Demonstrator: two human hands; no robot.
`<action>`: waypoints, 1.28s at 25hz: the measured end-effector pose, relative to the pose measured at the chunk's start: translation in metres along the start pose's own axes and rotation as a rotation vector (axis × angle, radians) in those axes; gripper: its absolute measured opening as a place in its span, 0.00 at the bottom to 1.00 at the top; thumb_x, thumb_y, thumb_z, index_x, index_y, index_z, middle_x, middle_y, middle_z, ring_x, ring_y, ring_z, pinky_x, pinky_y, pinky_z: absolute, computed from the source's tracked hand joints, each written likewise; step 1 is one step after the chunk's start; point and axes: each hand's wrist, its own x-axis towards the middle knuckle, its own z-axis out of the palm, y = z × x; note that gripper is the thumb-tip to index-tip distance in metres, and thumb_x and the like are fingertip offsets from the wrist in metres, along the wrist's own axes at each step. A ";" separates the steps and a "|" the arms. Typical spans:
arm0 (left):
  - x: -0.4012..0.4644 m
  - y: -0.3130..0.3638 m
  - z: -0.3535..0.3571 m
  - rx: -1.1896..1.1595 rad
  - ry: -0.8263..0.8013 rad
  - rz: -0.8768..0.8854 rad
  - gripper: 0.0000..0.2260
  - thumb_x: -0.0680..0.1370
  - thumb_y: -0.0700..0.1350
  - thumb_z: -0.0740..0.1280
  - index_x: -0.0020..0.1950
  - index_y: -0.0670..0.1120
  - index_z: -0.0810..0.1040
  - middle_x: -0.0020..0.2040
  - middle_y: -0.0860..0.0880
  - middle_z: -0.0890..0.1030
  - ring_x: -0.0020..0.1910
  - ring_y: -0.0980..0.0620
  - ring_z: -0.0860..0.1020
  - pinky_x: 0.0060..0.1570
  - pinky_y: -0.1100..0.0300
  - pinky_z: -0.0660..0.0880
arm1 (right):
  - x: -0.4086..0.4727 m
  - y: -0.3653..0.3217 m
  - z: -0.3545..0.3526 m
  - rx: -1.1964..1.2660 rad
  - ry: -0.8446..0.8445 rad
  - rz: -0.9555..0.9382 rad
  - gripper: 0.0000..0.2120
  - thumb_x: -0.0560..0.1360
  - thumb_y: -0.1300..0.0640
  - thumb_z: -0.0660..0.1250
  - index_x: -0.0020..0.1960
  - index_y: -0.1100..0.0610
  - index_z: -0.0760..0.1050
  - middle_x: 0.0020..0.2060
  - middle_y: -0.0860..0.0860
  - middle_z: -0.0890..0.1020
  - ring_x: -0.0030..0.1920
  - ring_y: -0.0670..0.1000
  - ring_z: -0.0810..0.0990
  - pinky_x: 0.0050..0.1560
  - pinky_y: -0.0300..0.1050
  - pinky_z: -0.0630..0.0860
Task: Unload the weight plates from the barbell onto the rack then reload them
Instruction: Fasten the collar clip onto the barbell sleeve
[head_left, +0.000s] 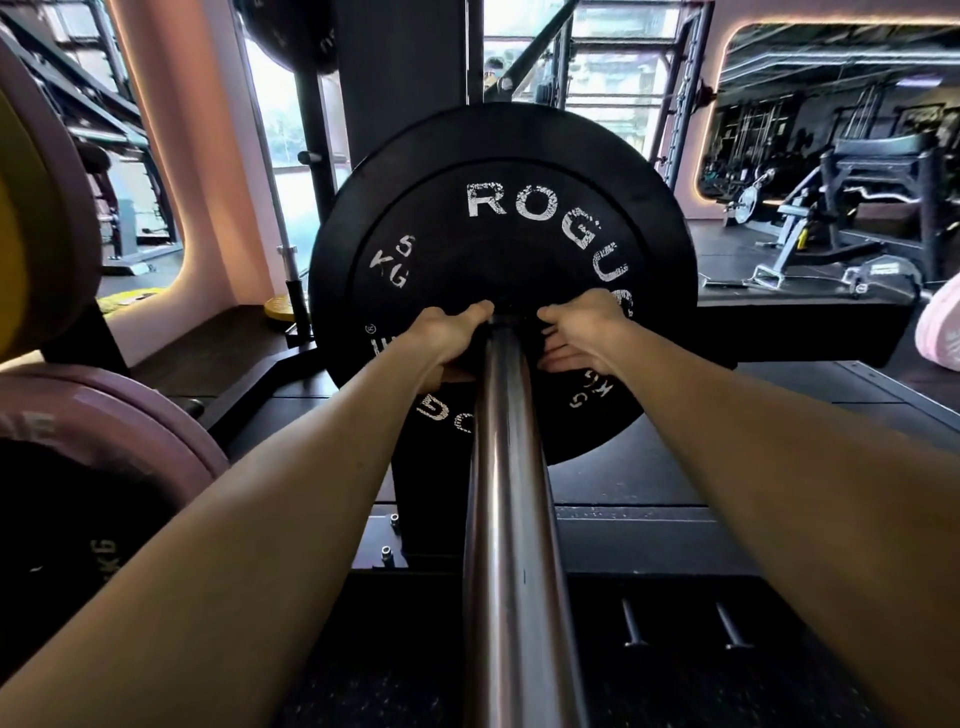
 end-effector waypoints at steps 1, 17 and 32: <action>-0.001 0.000 -0.001 -0.039 -0.029 -0.039 0.30 0.75 0.59 0.71 0.69 0.40 0.71 0.58 0.41 0.80 0.48 0.45 0.82 0.35 0.53 0.81 | 0.001 0.000 -0.001 -0.002 0.008 -0.009 0.12 0.81 0.59 0.62 0.57 0.68 0.74 0.49 0.64 0.80 0.43 0.62 0.82 0.38 0.49 0.79; -0.019 0.004 0.003 -0.411 -0.206 -0.235 0.11 0.78 0.49 0.70 0.44 0.42 0.78 0.33 0.45 0.83 0.28 0.49 0.82 0.22 0.57 0.77 | -0.010 -0.031 0.011 -0.450 0.248 -0.416 0.24 0.80 0.41 0.55 0.33 0.55 0.69 0.44 0.59 0.81 0.49 0.60 0.79 0.46 0.47 0.70; -0.020 0.016 0.000 -0.181 -0.154 -0.209 0.28 0.73 0.69 0.65 0.48 0.43 0.79 0.35 0.45 0.84 0.31 0.46 0.83 0.27 0.57 0.78 | -0.002 0.008 0.012 -0.105 0.256 -0.202 0.17 0.80 0.52 0.60 0.48 0.65 0.80 0.50 0.65 0.82 0.51 0.64 0.82 0.53 0.58 0.80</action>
